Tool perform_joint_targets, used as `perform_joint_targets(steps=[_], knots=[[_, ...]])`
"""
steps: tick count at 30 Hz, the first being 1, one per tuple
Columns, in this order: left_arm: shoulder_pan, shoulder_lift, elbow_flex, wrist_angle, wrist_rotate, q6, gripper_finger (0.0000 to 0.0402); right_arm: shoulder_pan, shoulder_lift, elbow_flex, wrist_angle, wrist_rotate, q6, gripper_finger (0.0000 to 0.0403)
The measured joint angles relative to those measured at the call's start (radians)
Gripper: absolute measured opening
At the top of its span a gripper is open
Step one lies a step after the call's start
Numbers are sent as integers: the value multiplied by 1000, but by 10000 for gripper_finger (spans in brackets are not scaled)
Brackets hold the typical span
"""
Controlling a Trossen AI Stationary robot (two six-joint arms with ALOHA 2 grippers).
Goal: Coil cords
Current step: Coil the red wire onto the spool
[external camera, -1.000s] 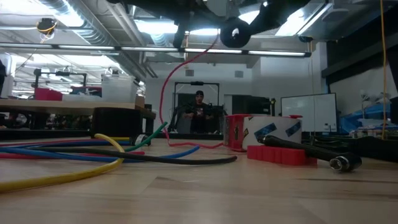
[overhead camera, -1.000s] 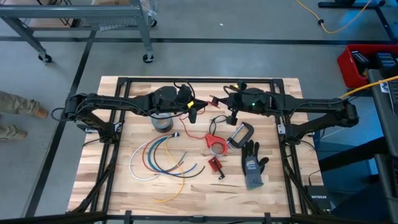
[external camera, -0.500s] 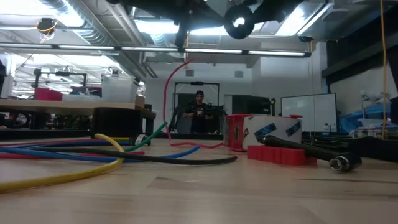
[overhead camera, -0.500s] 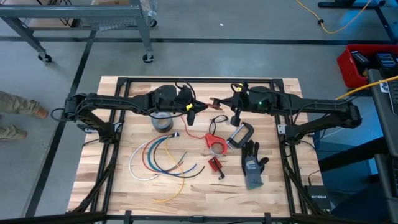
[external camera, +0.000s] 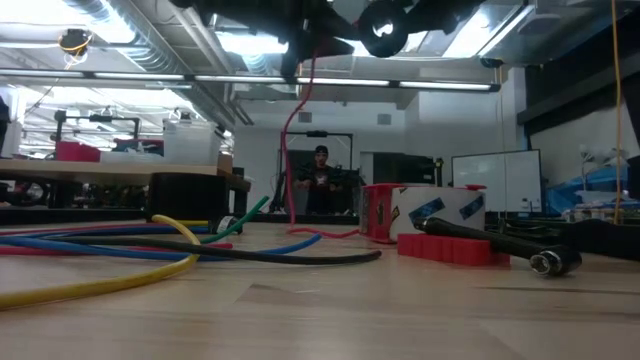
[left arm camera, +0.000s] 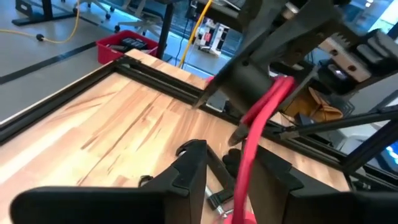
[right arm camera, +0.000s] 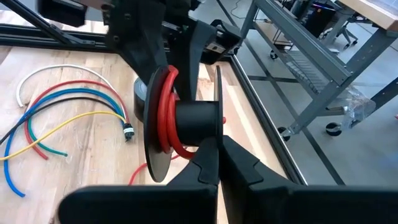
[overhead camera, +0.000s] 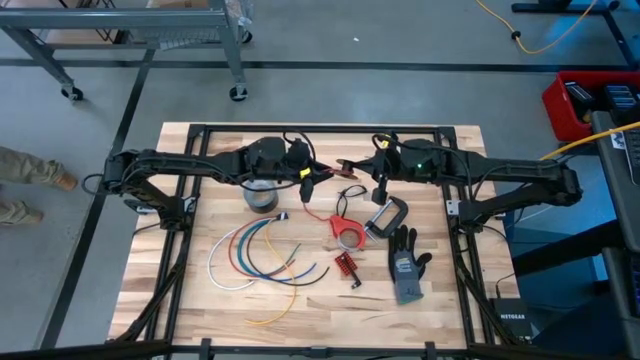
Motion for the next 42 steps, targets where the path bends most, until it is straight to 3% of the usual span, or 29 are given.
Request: perform_joint_targets(steps=[15,33,42], knots=[[33,-107,0,-94,0,75,82,0,-68,1,6,3,-1,3],[30,-108,0,-146,-1,112,68,0,-118,1,112,2,-1,3],[13,-108,0,-140,-15,227,70,0,-118,1,120,2,-1,3]])
